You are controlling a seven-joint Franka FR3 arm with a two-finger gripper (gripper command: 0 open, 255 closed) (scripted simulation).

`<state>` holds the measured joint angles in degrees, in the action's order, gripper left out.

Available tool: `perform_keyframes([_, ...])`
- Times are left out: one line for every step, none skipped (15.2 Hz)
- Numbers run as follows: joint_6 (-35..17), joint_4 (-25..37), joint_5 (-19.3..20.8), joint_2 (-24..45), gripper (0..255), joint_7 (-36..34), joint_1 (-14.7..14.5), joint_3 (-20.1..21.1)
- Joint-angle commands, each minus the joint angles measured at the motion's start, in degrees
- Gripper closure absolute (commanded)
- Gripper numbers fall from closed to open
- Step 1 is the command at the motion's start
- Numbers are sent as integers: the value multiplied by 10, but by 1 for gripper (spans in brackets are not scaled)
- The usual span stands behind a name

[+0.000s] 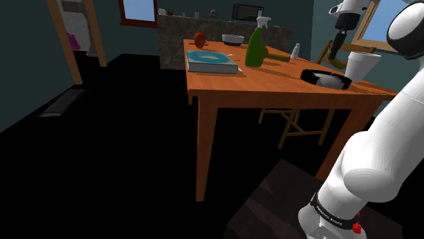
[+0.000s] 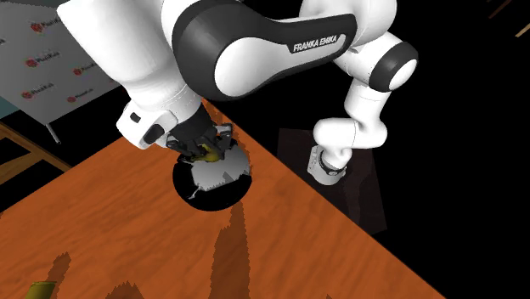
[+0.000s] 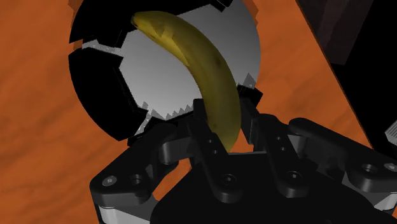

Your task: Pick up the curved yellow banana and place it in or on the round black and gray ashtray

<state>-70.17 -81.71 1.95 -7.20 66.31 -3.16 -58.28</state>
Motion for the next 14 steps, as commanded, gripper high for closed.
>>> perform_keyframes([-18, -27, 12, -17, 255, -9, 0, 10])
perform_keyframes([-27, -40, 18, -24, 255, -14, 0, 14])
perform_keyframes([-35, -52, 22, -31, 255, -17, 1, 18])
perform_keyframes([-44, -65, 27, -37, 255, -21, 1, 22])
perform_keyframes([-52, -77, 31, -43, 255, -24, 2, 25])
perform_keyframes([-60, -88, 34, -49, 255, -27, 3, 28])
perform_keyframes([-68, -100, 38, -54, 255, -30, 4, 31])
perform_keyframes([-76, -110, 41, -58, 255, -32, 5, 34])
perform_keyframes([-76, -110, 41, -59, 255, -33, 5, 34])
perform_keyframes([-76, -110, 41, -58, 255, -32, 5, 34])
perform_keyframes([-76, -110, 41, -58, 255, -32, 5, 34])
perform_keyframes([-76, -110, 41, -58, 255, -32, 5, 34])
perform_keyframes([-76, -110, 41, -58, 255, -32, 5, 34])
perform_keyframes([-76, -110, 41, -58, 255, -32, 5, 34])
